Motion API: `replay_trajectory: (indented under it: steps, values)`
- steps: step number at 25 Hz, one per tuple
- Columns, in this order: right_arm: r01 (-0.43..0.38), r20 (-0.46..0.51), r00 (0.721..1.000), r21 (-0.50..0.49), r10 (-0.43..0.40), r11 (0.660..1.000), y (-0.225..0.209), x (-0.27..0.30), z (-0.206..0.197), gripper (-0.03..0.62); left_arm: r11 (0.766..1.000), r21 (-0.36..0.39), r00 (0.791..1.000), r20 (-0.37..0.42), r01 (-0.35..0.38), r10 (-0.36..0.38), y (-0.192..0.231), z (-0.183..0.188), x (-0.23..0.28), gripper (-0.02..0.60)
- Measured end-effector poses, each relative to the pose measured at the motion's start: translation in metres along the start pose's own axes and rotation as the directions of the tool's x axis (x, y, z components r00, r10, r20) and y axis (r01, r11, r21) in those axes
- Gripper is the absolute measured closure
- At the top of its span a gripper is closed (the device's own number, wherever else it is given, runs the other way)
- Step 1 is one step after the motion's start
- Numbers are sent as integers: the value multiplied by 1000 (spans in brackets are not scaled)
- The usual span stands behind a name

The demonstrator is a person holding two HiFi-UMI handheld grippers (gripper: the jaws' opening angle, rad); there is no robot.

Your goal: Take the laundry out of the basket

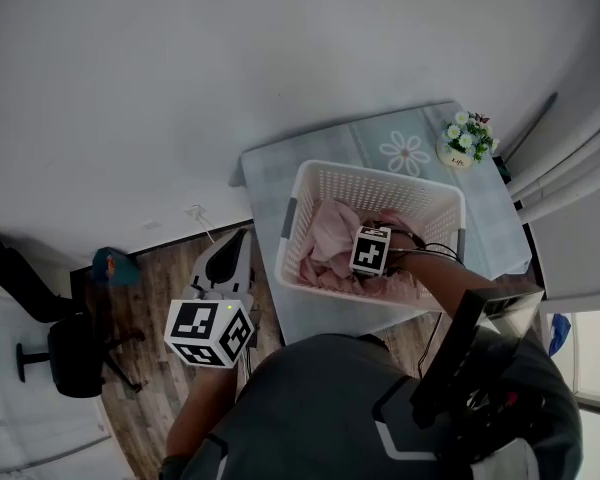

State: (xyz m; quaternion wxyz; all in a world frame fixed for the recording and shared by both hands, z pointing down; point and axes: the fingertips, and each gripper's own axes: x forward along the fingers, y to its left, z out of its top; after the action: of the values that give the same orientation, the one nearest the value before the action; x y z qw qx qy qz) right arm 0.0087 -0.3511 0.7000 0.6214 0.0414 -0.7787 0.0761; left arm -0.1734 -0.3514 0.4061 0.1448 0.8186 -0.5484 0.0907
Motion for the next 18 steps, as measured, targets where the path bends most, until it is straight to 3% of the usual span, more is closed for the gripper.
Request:
replay_trajectory:
  steps: [7,18]
  values:
    - [0,40,999,-65,3,998,-5,-1,7,97,1000,-10,1000,-10,-15,15,4,-5,-5,572]
    - [-58,74,995,-119,67,991,-8,5,14,97,999,-19,999,-22,-42,42,11,-14,-15,572]
